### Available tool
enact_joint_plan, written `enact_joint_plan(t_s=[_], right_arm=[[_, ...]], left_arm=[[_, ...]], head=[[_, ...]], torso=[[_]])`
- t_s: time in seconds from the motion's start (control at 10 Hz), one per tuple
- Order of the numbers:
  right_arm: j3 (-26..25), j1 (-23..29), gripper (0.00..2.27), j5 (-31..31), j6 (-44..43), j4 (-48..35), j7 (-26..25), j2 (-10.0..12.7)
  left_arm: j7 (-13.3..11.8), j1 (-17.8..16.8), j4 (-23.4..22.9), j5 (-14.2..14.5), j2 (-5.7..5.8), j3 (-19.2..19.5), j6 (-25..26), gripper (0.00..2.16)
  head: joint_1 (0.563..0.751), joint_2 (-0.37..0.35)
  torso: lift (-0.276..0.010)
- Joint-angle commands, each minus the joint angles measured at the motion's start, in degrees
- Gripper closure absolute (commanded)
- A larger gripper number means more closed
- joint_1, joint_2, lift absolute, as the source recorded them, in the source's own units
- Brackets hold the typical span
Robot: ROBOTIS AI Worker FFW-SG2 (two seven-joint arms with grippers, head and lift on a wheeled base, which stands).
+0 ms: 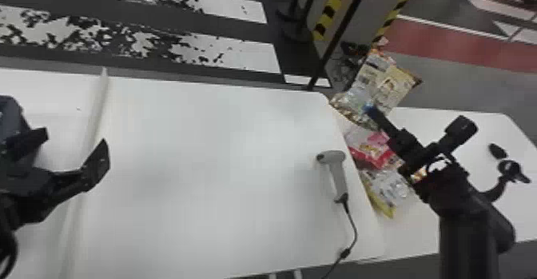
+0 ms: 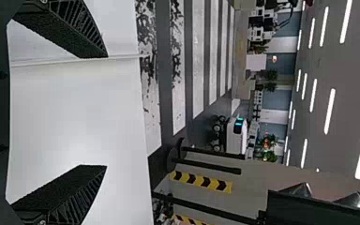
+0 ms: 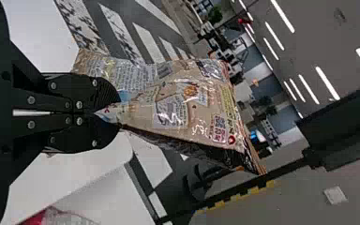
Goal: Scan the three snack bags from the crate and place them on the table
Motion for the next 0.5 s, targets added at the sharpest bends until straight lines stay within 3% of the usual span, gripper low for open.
enact_joint_plan(t_s=[0.0,0.4], right_arm=[[-0.4,-3.1,2.25,0.0,-8.7,8.0,-3.8,-1.9],[-1.5,-6.7,2.25,-1.2,-19.6,22.4,-15.9,-7.0]], left_arm=[[0.0,-0.1,0.6,0.1,-0.18,-0.1,-0.6,0.02],[0.1,-1.1,3.6,0.5,-0.18,-1.0,-2.7,0.02]], head=[[0.695,-0.350],[0.695,-0.350]], torso=[[-0.062],[-0.062]])
